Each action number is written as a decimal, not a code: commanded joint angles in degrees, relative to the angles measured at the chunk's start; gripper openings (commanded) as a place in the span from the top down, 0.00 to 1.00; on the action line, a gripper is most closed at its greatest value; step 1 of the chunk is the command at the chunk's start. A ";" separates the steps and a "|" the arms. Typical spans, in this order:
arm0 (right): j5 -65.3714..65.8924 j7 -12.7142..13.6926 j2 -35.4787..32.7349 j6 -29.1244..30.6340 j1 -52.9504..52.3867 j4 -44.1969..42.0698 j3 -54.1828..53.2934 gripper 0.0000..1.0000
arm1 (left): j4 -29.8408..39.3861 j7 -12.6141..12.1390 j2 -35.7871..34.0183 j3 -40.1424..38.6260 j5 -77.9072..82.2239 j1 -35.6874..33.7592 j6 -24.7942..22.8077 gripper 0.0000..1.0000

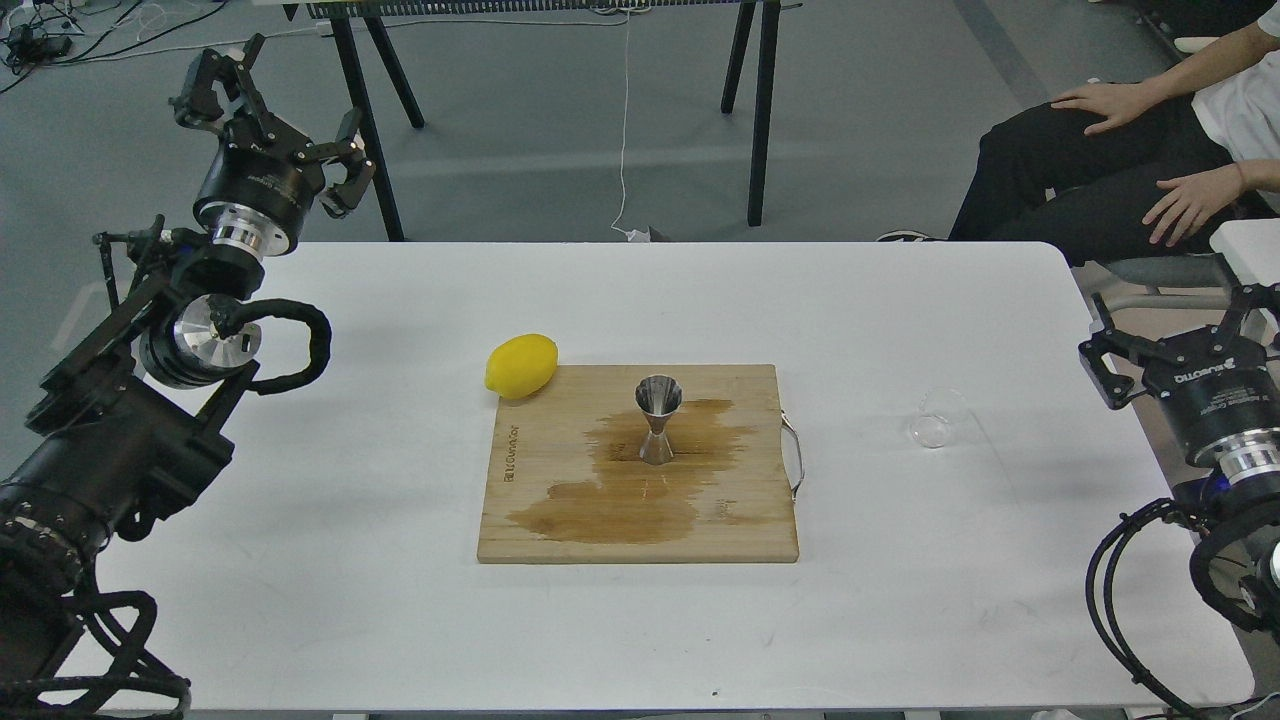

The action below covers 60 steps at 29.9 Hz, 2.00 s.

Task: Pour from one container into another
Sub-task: 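Move the right gripper toward the small clear glass, then grasp the clear glass with the right gripper and lift it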

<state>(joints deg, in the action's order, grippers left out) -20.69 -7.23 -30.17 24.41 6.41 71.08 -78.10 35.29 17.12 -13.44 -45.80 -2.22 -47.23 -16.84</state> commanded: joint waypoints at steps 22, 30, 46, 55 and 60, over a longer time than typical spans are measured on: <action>-2.43 4.33 17.69 -24.14 -2.72 -1.73 3.13 0.00 | -0.48 -1.56 -0.19 0.10 -2.00 0.47 -0.21 0.00; -2.34 4.94 21.73 -21.77 -7.28 -10.33 3.30 0.00 | -0.57 -1.48 -1.07 0.18 -1.91 0.65 -0.12 0.00; -2.43 7.14 23.41 -19.04 -12.65 -19.40 3.22 0.09 | -0.57 -1.39 -0.89 0.62 -1.82 0.56 0.59 0.00; -2.52 8.37 24.02 -19.13 -16.34 -24.67 2.86 0.33 | -2.58 -1.48 -0.98 0.62 -1.65 0.30 0.59 0.00; -2.52 8.64 24.11 -19.13 -17.31 -26.35 2.86 0.47 | -4.61 -1.48 -0.80 0.71 -1.65 -0.41 0.50 0.00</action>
<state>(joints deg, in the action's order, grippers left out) -23.21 1.31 -6.11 5.30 -10.38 45.54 -75.24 31.33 15.65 -14.33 -45.12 -3.81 -47.29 -16.27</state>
